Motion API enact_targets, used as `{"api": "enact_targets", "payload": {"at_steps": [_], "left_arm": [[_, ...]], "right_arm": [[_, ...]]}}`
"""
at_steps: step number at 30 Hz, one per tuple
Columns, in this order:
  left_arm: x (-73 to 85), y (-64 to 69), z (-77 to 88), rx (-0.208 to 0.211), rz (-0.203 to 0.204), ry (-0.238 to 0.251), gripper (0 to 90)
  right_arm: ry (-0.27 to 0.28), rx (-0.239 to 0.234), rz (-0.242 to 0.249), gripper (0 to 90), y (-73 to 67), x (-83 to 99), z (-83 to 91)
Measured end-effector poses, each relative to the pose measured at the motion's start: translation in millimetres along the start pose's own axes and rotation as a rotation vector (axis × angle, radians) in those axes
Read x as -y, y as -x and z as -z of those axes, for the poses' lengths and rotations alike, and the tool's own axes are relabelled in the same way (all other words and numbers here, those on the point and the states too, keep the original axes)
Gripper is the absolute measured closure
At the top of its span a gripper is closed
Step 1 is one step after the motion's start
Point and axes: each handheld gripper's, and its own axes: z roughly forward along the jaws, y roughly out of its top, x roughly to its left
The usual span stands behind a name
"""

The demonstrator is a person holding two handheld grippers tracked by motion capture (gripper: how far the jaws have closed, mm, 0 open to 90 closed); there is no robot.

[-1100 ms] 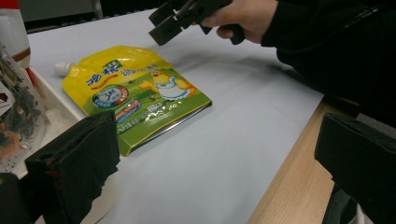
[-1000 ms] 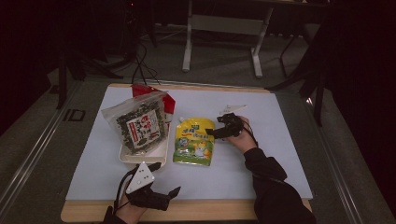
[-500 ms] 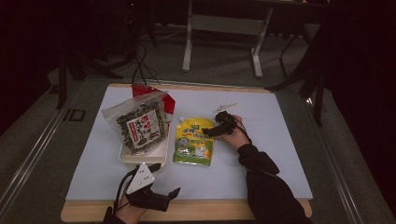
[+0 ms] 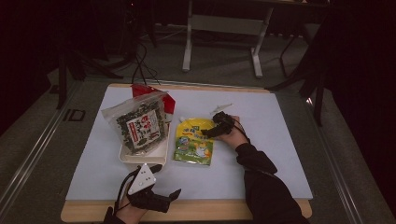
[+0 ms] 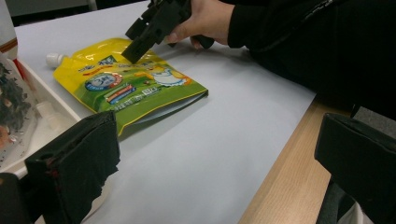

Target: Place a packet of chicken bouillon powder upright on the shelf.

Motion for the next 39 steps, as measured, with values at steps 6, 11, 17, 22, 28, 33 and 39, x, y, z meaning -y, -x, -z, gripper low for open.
{"api": "enact_targets", "payload": {"at_steps": [6,11,17,22,28,33,39], "left_arm": [[0.3,0.2,-1.6,0.004,-0.002,-0.006,1.3],[-0.2,1.3,-1.8,0.005,-0.01,-0.007,1.3],[0.5,0.9,-2.5,0.008,-0.003,-0.01,1.3],[0.0,1.9,-2.6,0.007,-0.008,-0.01,1.3],[-0.8,1.2,-1.2,0.004,-0.001,0.004,1.3],[-2.2,0.3,-0.4,-0.001,-0.001,0.01,1.3],[-3.9,0.0,0.4,-0.01,-0.011,0.015,1.3]], "right_arm": [[0.009,-0.001,-0.001,34.5,-5.6,0.5,3.4],[-0.001,0.011,-0.004,49.6,-7.2,-0.5,6.7],[-0.009,-0.016,0.0,77.3,-8.6,-2.5,7.7],[-0.038,-0.011,0.029,88.2,-17.6,-7.9,5.8],[-0.02,-0.04,0.006,88.7,-14.5,-10.9,13.0],[-0.017,-0.051,0.021,88.9,-14.6,-14.0,24.9],[0.025,-0.062,0.036,89.1,-17.9,-14.7,45.3]]}}
